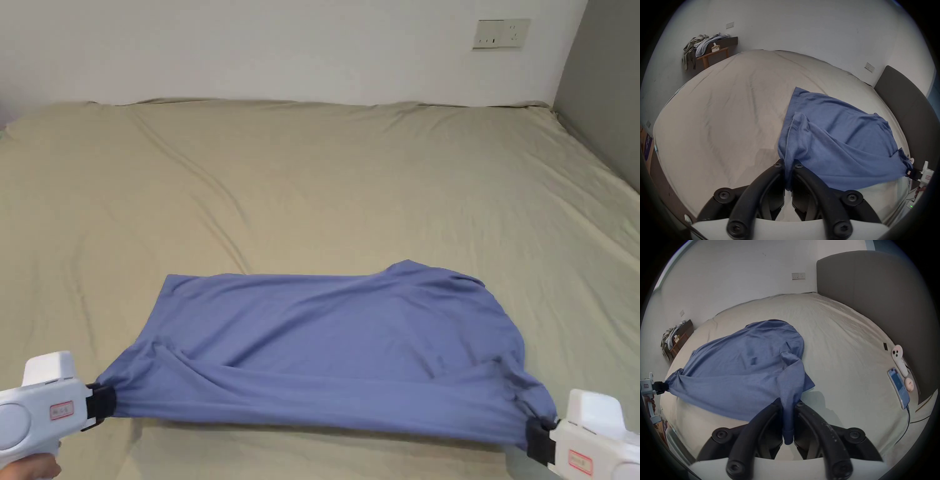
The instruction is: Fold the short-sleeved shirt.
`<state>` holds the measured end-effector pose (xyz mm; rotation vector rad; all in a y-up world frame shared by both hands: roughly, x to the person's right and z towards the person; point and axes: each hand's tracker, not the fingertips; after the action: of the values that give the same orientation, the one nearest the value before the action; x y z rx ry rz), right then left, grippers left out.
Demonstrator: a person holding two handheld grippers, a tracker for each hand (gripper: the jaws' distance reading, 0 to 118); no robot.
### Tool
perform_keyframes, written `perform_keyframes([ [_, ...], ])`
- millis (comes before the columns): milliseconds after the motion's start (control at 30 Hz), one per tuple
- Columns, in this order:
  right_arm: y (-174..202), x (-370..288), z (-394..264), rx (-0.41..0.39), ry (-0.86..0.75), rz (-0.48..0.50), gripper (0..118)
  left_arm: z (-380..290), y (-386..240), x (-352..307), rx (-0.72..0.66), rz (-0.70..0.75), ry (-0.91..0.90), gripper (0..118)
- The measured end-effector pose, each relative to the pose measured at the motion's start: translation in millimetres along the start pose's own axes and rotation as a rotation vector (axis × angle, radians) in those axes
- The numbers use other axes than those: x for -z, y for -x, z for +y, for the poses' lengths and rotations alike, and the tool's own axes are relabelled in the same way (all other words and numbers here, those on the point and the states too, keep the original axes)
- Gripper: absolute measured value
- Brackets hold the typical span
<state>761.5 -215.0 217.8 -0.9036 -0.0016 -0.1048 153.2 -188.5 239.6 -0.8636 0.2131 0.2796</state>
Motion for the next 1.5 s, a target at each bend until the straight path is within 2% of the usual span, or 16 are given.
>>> perform_keyframes([
  [267, -26, 3, -62, 0.119, 0.156, 0.042, 12, -78, 29, -7, -0.054, 0.043, 0.178, 6],
  [400, -26, 9, -64, 0.116, 0.147, 0.027, 16, -93, 28, 17, -0.029, 0.076, 0.172, 8],
  [467, -12, -3, -56, 0.077, 0.143, 0.0, 24, -88, 21, 15, 0.004, 0.105, 0.171, 27],
  [500, -5, -10, -52, 0.043, 0.125, -0.03, 37, -85, 16, 11, 0.032, 0.113, 0.164, 58],
  [533, 1, -16, -47, 0.016, 0.099, -0.041, 47, -83, 11, 5, 0.045, 0.127, 0.157, 75],
  [600, 12, -33, -30, -0.05, 0.005, -0.054, 54, -72, -2, -11, 0.056, 0.103, 0.097, 83],
  [667, 27, -55, -10, -0.096, -0.124, -0.039, 96, -58, -19, -36, 0.061, 0.025, -0.032, 114],
  [700, 35, -69, 1, -0.114, -0.2, -0.032, 113, -48, -31, -50, 0.072, 0.005, -0.105, 116],
  [967, 89, -152, 60, -0.183, -0.646, -0.019, 114, 2, -111, -127, 0.174, -0.009, -0.594, 116],
  [1067, 99, -163, 66, -0.188, -0.735, -0.047, 114, 10, -128, -133, 0.179, 0.028, -0.676, 111],
  [1100, 101, -165, 68, -0.193, -0.743, -0.047, 110, 10, -131, -133, 0.18, 0.029, -0.699, 99],
  [1167, 103, -165, 69, -0.2, -0.763, -0.051, 95, 8, -134, -132, 0.171, 0.007, -0.723, 64],
  [1200, 105, -165, 69, -0.204, -0.77, -0.054, 74, 8, -134, -130, 0.175, -0.001, -0.713, 26],
  [1233, 105, -164, 70, -0.206, -0.774, -0.057, 50, 9, -135, -127, 0.172, -0.011, -0.707, 2],
  [1300, 107, -159, 73, -0.213, -0.774, -0.061, 2, 9, -133, -120, 0.156, -0.038, -0.692, 0],
  [1500, 104, -138, 85, -0.208, -0.755, -0.07, 1, 29, -129, -98, 0.195, -0.058, -0.642, 0],
])
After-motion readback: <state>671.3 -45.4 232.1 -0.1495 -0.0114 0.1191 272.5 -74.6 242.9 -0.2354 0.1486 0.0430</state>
